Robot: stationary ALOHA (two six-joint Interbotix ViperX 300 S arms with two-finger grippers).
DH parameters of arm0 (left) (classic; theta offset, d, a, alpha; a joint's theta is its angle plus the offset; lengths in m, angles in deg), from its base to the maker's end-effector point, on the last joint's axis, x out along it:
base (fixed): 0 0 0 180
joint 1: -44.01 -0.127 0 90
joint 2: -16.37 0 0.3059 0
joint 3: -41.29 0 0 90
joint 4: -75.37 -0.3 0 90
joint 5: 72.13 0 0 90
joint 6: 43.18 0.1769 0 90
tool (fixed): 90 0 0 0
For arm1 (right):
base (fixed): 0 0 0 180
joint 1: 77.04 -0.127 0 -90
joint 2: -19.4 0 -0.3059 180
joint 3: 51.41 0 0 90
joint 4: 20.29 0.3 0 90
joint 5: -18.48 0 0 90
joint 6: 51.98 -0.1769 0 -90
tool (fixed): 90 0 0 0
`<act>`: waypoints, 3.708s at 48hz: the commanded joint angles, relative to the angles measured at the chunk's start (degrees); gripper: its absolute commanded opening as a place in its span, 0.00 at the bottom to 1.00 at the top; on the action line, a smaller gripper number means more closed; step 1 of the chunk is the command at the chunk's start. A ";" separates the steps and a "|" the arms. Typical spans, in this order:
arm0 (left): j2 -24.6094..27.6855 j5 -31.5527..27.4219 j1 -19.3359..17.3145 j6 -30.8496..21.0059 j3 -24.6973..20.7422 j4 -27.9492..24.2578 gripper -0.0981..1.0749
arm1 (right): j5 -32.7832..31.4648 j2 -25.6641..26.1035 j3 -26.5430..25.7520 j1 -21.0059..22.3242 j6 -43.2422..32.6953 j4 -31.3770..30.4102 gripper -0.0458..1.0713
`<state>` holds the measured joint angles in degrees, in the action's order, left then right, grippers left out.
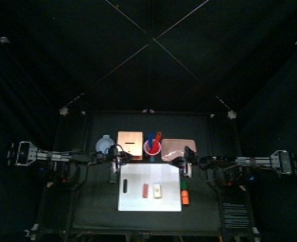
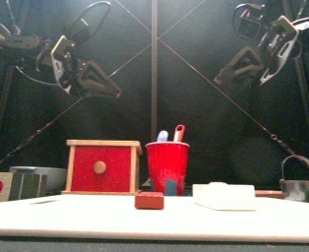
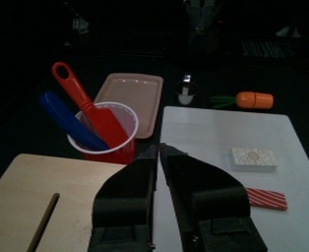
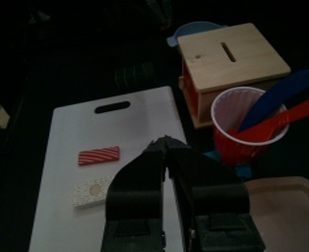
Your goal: Put salmon onto rice
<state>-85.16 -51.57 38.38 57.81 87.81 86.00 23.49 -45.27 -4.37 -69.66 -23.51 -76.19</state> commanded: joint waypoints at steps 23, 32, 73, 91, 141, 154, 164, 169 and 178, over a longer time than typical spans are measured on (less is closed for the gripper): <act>0.00 0.53 0.00 0.09 -0.88 -0.26 0.55 | 0.44 0.70 -1.49 -0.79 0.00 0.53 0.36; 0.70 0.44 0.62 -0.18 -1.85 0.26 0.55 | 0.44 0.44 -1.32 -1.32 0.00 1.05 0.36; 18.54 -31.29 4.13 -0.53 -24.70 25.05 0.56 | 0.26 0.79 3.16 -1.49 0.18 0.62 0.36; 28.83 -52.56 2.46 -4.83 -40.43 16.96 0.56 | 0.26 0.88 4.66 -1.23 0.09 -0.18 0.36; 36.04 -68.38 15.73 -89.47 -46.23 -22.85 0.86 | 0.26 0.97 6.24 -1.05 0.09 -0.26 0.36; 40.34 -67.59 18.28 -102.13 -47.55 -21.97 0.89 | 0.26 0.97 6.50 -1.05 0.18 -0.35 0.36; 41.66 -67.32 19.86 -107.84 -48.87 -22.15 0.89 | 0.26 0.97 6.77 -1.05 0.09 -0.26 0.36; 43.15 -67.24 20.83 -108.98 -50.01 -22.24 0.89 | 0.26 0.97 6.94 -1.05 0.09 -0.35 0.36; 45.53 -67.32 21.09 -110.21 -50.89 -22.24 0.88 | 0.26 0.97 7.12 -1.05 0.09 -0.26 0.36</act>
<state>-39.37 -118.98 59.39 -52.14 38.59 64.03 23.58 -44.65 3.19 -70.80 -23.42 -76.45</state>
